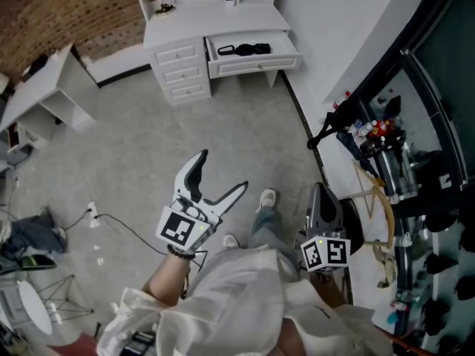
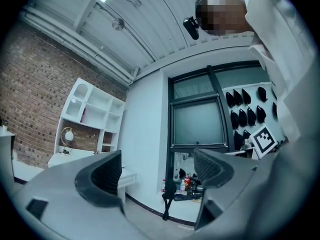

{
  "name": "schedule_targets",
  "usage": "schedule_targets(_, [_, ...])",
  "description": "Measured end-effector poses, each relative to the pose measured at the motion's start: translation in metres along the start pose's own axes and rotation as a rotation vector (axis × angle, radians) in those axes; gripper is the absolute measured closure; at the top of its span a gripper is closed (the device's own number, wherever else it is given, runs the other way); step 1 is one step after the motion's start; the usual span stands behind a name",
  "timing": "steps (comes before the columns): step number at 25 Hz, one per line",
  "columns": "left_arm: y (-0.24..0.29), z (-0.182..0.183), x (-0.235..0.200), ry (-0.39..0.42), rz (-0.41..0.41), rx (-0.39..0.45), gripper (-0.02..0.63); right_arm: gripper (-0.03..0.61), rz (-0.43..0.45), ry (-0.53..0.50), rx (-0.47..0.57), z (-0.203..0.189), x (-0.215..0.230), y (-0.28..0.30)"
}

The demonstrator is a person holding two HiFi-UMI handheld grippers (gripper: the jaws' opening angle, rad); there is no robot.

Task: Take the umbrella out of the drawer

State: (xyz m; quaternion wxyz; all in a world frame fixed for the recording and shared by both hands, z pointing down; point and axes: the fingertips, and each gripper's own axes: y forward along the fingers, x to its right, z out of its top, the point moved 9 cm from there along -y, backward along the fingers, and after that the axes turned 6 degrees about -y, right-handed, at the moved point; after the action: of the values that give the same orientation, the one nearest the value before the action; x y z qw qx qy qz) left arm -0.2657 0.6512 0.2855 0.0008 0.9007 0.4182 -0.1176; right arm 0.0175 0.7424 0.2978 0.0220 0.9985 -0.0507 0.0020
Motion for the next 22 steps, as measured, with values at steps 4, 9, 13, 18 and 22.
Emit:
schedule_targets(4, [0.018, 0.0, -0.012, 0.006, 0.008, 0.002, 0.184, 0.561, 0.01, 0.01, -0.001, -0.004, 0.008, 0.021])
schedule_targets(9, [0.05, -0.004, -0.03, 0.016, 0.027, -0.014, 0.183, 0.561, 0.029, 0.023, 0.003, -0.009, 0.024, 0.059])
schedule_targets(13, [0.096, -0.008, -0.049, 0.02, 0.041, -0.019, 0.183, 0.561, 0.047, 0.036, -0.007, -0.014, 0.052, 0.102])
schedule_targets(18, [0.157, -0.007, -0.07, 0.023, 0.059, -0.026, 0.183, 0.561, 0.08, 0.043, -0.002, -0.01, 0.088, 0.163])
schedule_targets(22, [0.207, -0.006, -0.082, 0.034, 0.069, -0.013, 0.183, 0.561, 0.117, 0.051, 0.003, -0.009, 0.118, 0.206])
